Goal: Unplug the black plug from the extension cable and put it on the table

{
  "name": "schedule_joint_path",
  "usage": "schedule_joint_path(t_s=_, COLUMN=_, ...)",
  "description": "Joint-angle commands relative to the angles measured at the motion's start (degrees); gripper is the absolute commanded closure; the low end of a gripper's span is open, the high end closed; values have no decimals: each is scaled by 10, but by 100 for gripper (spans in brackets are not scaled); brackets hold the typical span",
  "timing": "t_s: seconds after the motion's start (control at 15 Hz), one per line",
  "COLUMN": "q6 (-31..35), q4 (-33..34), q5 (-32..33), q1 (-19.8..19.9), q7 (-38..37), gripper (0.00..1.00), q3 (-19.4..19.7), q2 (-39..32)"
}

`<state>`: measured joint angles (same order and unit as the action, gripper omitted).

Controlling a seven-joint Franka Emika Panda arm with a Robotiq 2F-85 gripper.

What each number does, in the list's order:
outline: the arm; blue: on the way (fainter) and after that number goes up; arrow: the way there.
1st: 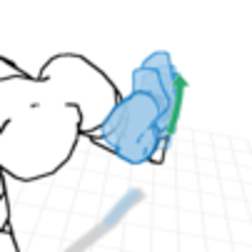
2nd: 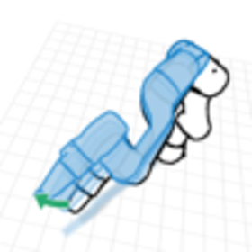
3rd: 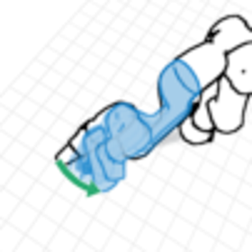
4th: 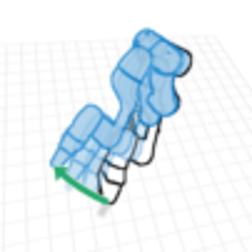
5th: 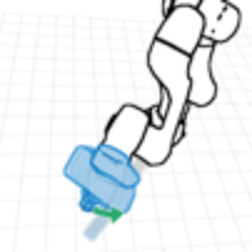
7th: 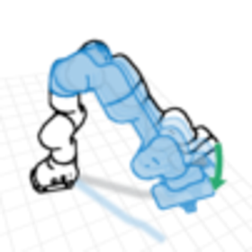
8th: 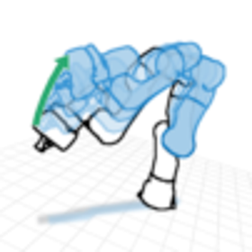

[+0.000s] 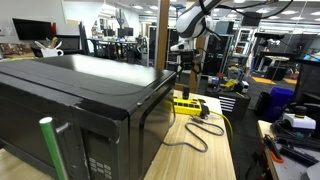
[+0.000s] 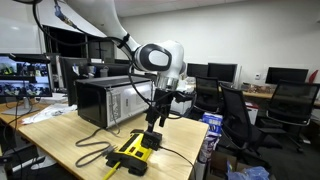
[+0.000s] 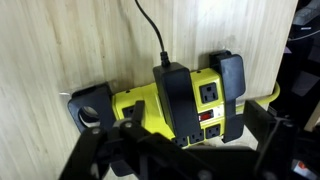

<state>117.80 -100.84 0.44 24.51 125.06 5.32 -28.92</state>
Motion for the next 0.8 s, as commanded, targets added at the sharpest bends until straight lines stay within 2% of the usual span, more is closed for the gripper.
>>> schedule_joint_path(t_s=0.0, q6=-2, q4=3, q5=-4, q1=-7, q7=3, gripper=0, q3=8, q2=-1)
schedule_joint_path(t_s=0.2, q6=-6, q4=0, q5=4, q1=-9, q7=7, gripper=0, q3=10, q2=-1)
schedule_joint_path(t_s=0.27, q6=-11, q4=-1, q5=6, q1=-9, q7=15, gripper=6, q3=10, q2=0)
schedule_joint_path(t_s=0.53, q6=2, q4=-15, q5=3, q1=-9, q7=26, gripper=0, q3=6, q2=2)
schedule_joint_path(t_s=0.73, q6=31, q4=-37, q5=1, q1=-11, q7=36, gripper=0, q3=4, q2=7)
